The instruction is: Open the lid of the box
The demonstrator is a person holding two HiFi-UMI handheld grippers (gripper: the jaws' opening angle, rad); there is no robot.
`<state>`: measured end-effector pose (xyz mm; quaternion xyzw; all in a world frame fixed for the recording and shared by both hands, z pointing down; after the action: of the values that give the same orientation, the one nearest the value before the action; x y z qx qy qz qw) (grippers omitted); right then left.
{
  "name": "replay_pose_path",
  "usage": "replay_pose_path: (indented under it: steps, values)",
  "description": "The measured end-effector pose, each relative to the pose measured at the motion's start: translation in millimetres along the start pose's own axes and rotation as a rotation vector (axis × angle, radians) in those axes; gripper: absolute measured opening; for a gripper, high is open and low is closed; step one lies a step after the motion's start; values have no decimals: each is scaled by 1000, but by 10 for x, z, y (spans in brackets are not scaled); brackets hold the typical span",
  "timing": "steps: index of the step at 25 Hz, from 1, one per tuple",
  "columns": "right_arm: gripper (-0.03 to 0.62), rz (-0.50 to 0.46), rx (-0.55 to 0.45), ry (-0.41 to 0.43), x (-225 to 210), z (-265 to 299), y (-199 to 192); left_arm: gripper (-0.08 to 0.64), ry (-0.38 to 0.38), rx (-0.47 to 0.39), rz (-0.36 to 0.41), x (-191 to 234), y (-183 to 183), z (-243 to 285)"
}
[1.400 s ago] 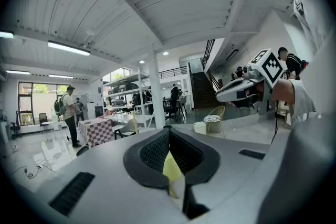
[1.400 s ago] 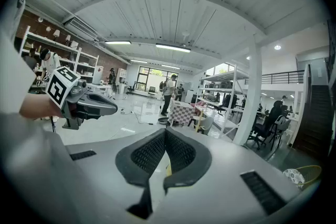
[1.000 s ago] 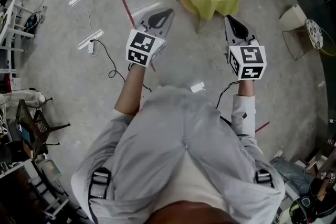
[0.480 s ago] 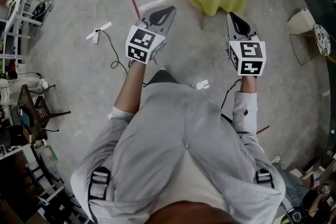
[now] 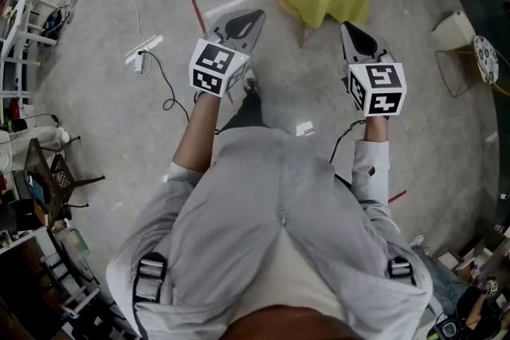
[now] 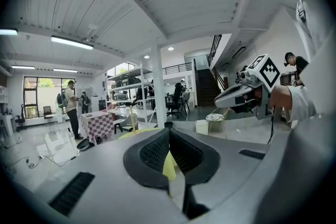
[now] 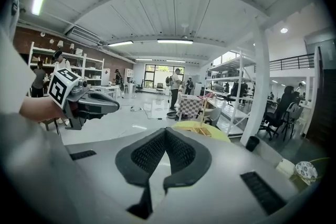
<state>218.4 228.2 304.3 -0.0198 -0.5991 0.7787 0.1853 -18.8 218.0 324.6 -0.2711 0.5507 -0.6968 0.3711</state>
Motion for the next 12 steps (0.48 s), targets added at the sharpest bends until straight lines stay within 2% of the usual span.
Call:
replay_pose_path:
  steps: [5, 12]
  values:
    - [23, 3, 32, -9, -59, 396, 51, 29, -19, -14, 3, 428, -3, 234]
    - [23, 15, 39, -52, -135, 1237, 287, 29, -57, -16, 7, 1309, 15, 650]
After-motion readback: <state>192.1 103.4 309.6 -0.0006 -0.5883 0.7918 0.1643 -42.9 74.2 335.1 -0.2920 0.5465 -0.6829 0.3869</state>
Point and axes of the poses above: the fingertips, and each gripper's own axes: z forward along the fingers, x to its left, y out of its top, the point moved 7 cm from there along -z, backward along the fingers, and after that the axes turned 15 degrees about -y, right-handed, at the moved point
